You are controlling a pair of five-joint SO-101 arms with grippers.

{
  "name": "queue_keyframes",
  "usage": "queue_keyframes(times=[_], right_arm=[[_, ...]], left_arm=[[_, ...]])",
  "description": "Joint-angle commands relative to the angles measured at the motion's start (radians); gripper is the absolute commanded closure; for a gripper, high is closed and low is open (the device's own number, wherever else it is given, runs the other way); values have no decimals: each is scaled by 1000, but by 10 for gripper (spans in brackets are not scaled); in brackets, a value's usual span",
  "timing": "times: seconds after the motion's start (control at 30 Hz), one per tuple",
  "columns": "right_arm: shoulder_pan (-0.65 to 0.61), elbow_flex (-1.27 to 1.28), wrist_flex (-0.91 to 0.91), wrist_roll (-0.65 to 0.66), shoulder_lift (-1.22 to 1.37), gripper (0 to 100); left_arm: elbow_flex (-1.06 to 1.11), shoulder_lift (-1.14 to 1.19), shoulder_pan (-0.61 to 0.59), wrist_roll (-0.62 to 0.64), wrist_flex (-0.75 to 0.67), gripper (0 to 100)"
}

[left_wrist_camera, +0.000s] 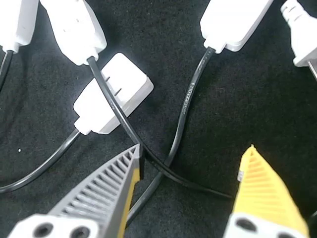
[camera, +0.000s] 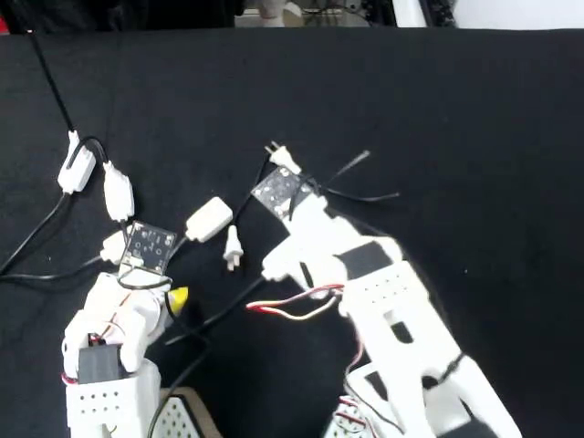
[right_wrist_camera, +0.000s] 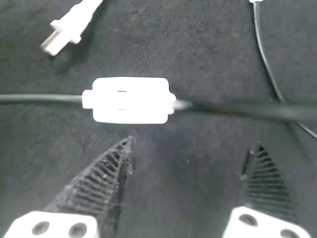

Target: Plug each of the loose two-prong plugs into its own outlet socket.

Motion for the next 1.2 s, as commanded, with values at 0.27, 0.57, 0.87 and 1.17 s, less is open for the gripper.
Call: queue_keyframes(times=[0.27,0.57,0.87,1.17], right_arm=[[273,-372,512,5,-71,910],[532,-260,491,71,-28,969],[634,-117,120,38,185,970],[825,-108,-97,-17,309,970]], left_arm=[[-209,5,213,195,-20,690],[-292,157,573,282,-80,687],[-610,922,662,276,-296,686],[-687,1396,740,275,-684,685]])
